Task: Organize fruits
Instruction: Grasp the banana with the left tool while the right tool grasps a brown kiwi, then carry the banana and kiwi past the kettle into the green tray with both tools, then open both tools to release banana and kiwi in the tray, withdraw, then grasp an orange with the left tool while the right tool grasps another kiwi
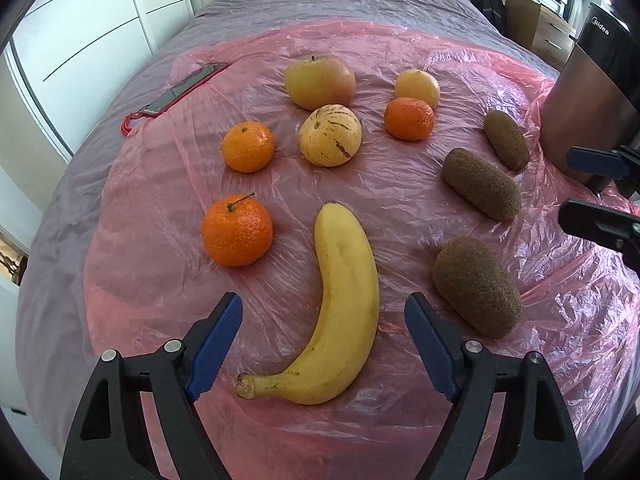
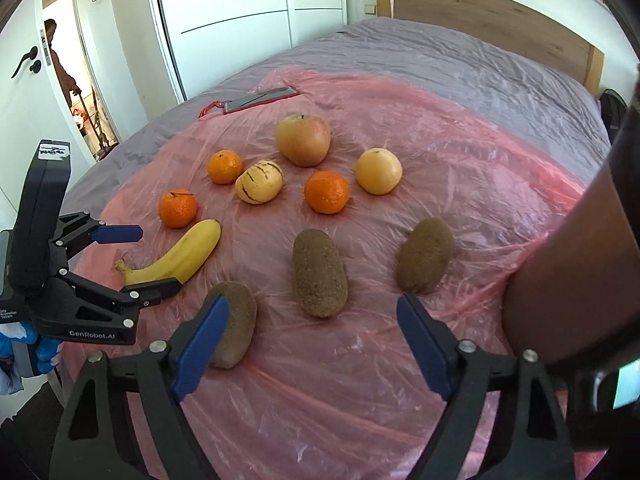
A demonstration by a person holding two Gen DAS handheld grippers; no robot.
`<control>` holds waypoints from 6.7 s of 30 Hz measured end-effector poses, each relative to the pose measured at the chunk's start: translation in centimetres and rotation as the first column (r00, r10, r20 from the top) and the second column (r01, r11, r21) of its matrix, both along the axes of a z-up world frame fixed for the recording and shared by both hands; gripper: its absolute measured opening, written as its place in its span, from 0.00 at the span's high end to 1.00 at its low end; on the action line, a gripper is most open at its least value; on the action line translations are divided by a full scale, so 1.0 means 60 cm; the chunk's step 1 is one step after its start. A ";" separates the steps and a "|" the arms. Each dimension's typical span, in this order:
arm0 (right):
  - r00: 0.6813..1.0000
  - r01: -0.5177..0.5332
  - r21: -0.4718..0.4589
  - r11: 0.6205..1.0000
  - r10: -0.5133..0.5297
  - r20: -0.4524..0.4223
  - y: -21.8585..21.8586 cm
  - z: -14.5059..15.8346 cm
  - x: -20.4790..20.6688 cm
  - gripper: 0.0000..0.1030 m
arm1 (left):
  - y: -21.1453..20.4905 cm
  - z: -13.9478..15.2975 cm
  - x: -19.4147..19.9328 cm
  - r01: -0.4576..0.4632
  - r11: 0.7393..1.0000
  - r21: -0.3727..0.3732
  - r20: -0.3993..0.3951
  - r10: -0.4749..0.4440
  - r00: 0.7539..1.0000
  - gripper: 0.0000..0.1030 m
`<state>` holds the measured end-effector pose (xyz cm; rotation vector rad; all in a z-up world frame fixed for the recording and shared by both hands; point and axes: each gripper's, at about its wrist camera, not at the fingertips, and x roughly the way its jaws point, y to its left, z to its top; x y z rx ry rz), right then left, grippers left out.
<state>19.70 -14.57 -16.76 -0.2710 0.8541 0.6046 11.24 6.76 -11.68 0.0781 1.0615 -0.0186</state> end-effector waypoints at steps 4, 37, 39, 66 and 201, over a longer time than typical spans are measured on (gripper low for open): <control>0.999 -0.023 -0.020 1.000 0.022 -0.047 0.025 -0.027 0.038 0.10 | -0.003 -0.016 0.011 0.004 1.000 -0.010 -0.024 -0.004 1.000 0.35; 0.980 -0.035 -0.064 0.997 0.022 -0.199 0.061 -0.086 0.105 0.85 | -0.010 -0.027 0.032 0.046 0.994 -0.096 -0.050 -0.051 0.997 0.73; 0.981 -0.030 -0.058 0.998 0.019 -0.195 0.060 -0.079 0.099 0.85 | -0.008 -0.020 0.024 0.033 0.994 -0.107 -0.040 -0.038 0.998 0.73; 0.996 0.066 0.010 0.998 -0.065 -0.059 -0.047 0.081 -0.102 0.84 | -0.045 0.139 -0.109 0.088 0.973 -0.214 0.100 -0.068 0.993 0.73; 0.855 0.464 0.113 0.879 -0.478 0.200 -0.367 0.246 -0.331 0.44 | -0.240 0.261 -0.201 0.246 0.963 -0.112 0.241 -0.214 0.947 0.44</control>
